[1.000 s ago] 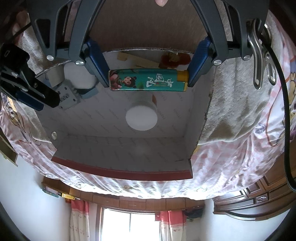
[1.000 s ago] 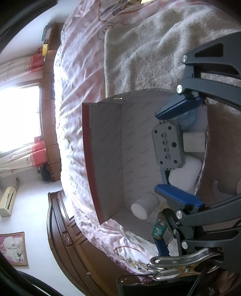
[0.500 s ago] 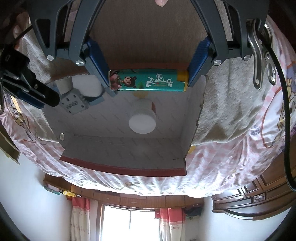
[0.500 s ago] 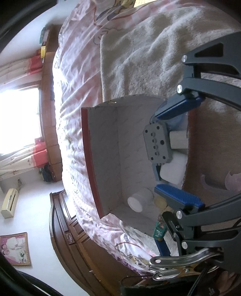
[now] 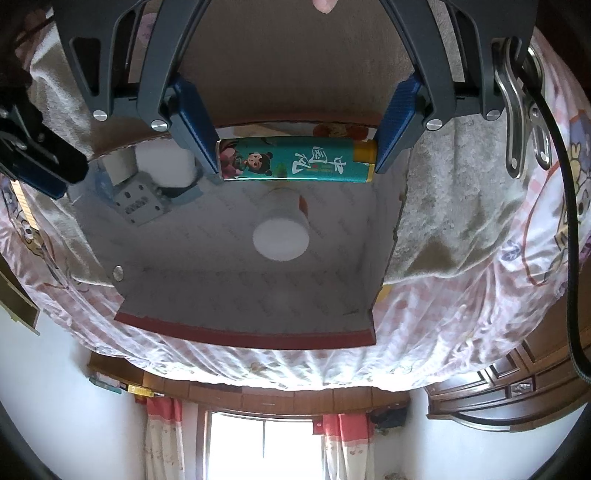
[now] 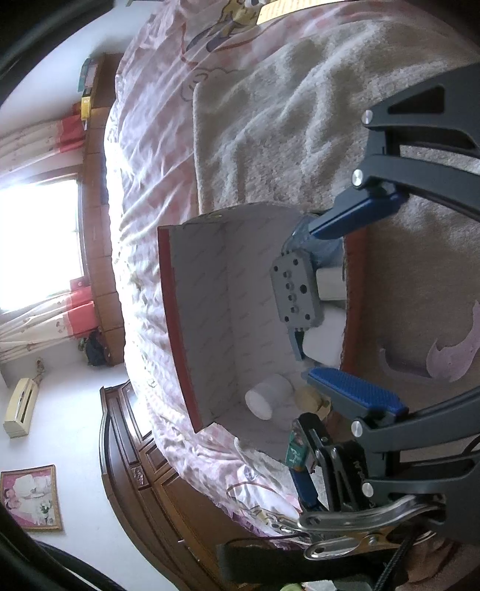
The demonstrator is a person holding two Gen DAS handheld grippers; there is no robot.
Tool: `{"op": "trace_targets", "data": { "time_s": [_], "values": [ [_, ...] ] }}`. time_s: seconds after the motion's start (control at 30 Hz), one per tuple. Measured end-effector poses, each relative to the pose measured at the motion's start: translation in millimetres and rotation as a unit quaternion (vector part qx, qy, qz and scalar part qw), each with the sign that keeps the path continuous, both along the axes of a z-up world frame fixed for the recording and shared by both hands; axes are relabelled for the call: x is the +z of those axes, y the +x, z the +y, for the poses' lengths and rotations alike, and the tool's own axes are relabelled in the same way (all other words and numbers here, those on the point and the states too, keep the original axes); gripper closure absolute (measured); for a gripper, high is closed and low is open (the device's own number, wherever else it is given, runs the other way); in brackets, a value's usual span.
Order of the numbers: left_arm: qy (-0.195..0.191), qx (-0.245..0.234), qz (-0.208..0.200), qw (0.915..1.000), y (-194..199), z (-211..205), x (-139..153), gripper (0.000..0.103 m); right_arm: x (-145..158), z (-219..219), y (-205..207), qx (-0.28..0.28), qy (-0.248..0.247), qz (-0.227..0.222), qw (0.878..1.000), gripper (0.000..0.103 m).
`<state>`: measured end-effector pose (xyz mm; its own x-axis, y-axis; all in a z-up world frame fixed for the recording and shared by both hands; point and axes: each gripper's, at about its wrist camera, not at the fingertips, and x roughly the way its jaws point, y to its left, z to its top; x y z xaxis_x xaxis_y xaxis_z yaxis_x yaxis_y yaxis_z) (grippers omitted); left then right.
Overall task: Organize rigid objects
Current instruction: 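Lower and open the right gripper releasing the grey block while left releases the tube, then withdraw both open grippers from the box toward the pink pieces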
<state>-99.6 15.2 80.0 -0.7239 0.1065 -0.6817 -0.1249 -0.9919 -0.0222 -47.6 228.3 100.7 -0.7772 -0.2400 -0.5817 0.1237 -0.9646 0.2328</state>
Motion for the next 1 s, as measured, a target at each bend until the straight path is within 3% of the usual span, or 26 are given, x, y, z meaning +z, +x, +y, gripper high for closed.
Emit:
{"op": "trace_targets", "data": {
  "time_s": [0.57, 1.0],
  "values": [
    [0.009, -0.007, 0.003, 0.9999, 10, -2, 2, 0.016, -5, -1, 1, 0.000, 0.000, -0.008, 1.000, 0.028],
    [0.019, -0.017, 0.005, 0.9997, 39, -2, 6, 0.016, -19, 0, 30, 0.008, 0.008, -0.029, 1.000, 0.028]
  ]
}}
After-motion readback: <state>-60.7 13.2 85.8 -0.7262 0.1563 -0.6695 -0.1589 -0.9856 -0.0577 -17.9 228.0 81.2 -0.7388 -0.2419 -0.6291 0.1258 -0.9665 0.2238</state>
